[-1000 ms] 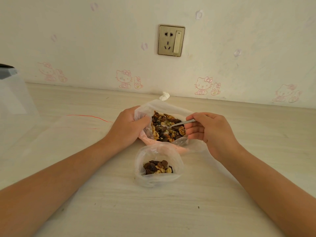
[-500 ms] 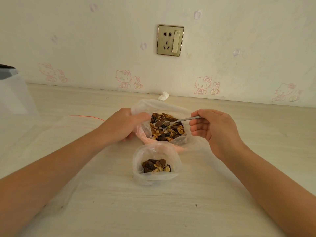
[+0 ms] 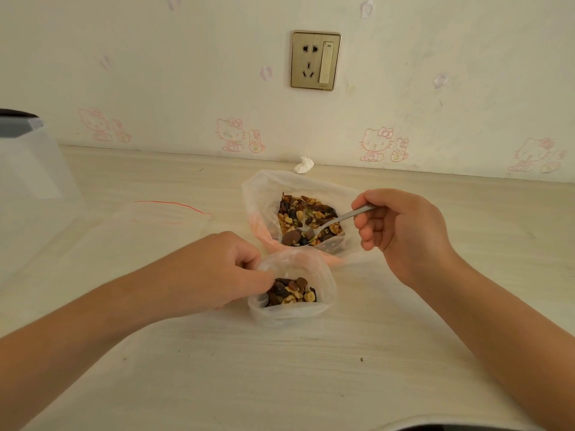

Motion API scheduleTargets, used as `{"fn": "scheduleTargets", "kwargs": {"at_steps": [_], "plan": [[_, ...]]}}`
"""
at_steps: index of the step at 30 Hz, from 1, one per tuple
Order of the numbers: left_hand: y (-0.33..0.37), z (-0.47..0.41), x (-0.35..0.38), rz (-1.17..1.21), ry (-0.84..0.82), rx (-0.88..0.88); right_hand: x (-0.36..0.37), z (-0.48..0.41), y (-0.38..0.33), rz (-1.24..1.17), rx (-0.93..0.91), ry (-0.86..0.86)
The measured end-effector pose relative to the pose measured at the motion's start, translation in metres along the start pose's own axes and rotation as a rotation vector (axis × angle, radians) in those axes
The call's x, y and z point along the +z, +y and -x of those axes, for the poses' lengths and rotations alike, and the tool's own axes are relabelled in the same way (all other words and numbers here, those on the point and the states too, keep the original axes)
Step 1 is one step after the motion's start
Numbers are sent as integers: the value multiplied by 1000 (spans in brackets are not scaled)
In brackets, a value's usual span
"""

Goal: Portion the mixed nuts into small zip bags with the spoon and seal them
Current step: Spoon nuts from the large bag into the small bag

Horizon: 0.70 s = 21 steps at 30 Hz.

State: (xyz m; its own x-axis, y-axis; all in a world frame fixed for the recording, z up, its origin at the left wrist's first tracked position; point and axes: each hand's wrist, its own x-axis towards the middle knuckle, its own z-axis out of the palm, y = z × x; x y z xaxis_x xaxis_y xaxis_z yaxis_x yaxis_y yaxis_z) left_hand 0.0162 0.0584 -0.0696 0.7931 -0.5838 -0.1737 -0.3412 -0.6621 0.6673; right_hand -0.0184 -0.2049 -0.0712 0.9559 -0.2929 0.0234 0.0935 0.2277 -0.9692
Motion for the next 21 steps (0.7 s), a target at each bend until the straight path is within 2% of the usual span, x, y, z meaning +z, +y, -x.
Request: {"fn": "scheduleTargets", "kwargs": {"at_steps": [3, 8, 11, 16, 21], "plan": [[-2, -3, 0, 7, -11, -22, 1, 4, 0, 34, -86, -62], [-5, -6, -2, 75, -22, -59, 3, 17, 2, 204, -424, -230], [-6, -7, -5, 90, -21, -64, 3, 24, 1, 288, -598, -264], [-9, -9, -8, 105, -42, -48, 2, 24, -1, 334, -602, -249], [-8, -9, -14, 111, -71, -32, -5, 13, -10, 275, -621, -39]]}}
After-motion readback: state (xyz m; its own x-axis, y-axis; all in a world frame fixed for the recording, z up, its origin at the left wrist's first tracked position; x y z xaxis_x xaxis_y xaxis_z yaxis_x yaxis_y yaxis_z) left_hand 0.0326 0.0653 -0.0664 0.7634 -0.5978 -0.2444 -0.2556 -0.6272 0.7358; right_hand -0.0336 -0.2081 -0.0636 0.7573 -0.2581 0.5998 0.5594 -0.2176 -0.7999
